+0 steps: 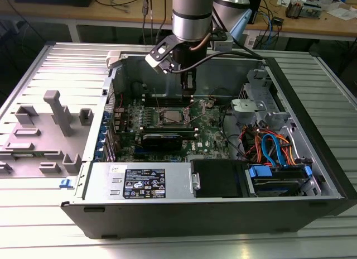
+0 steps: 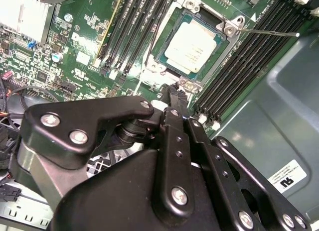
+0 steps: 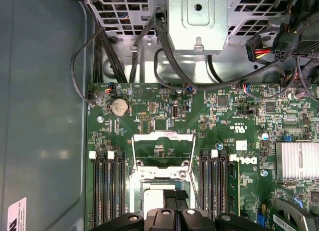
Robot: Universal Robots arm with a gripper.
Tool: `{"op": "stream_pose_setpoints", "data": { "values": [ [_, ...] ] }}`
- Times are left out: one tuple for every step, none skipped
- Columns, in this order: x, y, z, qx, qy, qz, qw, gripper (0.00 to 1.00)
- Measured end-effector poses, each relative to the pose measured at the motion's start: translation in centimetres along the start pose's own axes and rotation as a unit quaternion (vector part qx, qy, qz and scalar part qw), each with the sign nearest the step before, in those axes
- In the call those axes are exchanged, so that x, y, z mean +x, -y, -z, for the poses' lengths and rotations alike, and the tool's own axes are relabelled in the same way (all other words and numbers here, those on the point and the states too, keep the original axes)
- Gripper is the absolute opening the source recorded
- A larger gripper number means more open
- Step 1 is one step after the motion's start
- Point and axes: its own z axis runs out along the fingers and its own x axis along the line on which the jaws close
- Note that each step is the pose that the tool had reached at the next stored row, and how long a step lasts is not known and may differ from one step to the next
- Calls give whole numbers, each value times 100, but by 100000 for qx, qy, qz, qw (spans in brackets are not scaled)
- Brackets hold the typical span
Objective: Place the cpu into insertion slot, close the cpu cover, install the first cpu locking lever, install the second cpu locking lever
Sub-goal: 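Close the cpu cover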
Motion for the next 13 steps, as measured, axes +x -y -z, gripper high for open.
{"op": "stream_pose_setpoints", "data": {
  "values": [
    [0,-1,0,2,-2,2,100000,11],
    [0,-2,0,-1,-3,1,100000,11],
    [0,-2,0,0,-1,0,100000,11],
    [0,-2,0,-1,-3,2,100000,11],
    [0,-7,0,0,0,12,100000,11],
    [0,-21,-1,-2,-2,10,100000,11],
    [0,-28,-1,1,1,1,100000,11],
    [0,-36,-2,-2,-5,5,100000,11],
    [0,-46,-2,-1,-3,4,100000,11],
    [0,-50,-2,0,-2,1,100000,11],
    [0,-52,-2,-1,-1,-1,100000,11],
    [0,-55,-2,1,0,0,100000,11],
    [0,-57,-2,0,-2,3,100000,11]
  ]
}}
